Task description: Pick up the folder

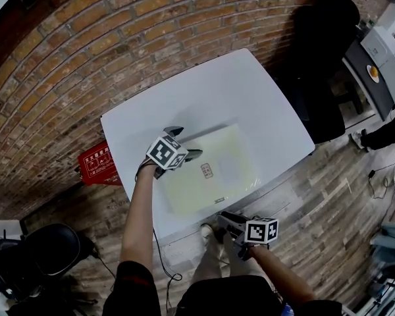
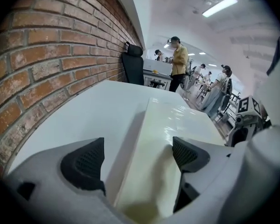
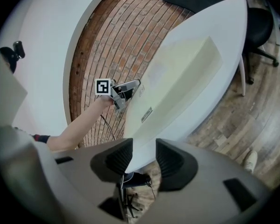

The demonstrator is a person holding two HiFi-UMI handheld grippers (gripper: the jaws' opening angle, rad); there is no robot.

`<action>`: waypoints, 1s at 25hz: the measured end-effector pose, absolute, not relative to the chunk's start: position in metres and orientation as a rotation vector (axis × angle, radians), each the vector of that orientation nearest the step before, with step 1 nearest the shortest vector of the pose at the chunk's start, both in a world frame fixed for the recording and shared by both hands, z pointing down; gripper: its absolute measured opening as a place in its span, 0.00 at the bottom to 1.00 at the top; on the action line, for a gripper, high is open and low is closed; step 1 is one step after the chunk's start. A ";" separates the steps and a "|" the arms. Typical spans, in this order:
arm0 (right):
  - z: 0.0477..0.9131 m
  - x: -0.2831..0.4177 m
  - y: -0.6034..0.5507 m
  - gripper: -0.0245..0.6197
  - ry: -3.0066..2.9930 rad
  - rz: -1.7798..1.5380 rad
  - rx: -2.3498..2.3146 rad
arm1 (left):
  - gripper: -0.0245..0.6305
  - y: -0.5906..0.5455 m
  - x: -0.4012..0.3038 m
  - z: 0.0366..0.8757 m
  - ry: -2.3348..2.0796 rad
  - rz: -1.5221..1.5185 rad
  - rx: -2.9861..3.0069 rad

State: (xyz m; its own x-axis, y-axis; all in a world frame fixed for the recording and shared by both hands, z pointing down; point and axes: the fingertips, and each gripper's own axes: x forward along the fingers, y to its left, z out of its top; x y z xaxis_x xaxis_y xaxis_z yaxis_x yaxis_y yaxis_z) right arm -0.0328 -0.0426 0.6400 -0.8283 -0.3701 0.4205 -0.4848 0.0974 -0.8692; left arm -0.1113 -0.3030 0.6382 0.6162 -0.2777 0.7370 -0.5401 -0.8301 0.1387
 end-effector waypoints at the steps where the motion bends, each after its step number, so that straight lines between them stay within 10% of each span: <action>1: 0.640 -0.034 -0.044 0.25 -2.251 1.869 0.884 | 0.70 -0.300 -0.111 0.639 -0.640 1.042 2.489; 25: 0.655 -0.037 -0.048 0.36 -2.155 2.036 0.963 | 0.70 -0.268 -0.095 0.646 -0.548 1.043 2.484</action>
State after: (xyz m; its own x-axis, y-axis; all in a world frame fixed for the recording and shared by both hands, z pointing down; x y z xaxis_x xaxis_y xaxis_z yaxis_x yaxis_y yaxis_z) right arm -0.0374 -0.0480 0.6550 -0.8087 -0.4113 0.4205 -0.4432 -0.0441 -0.8954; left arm -0.0953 -0.2684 0.6462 0.6463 -0.2016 0.7359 -0.4919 -0.8474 0.1999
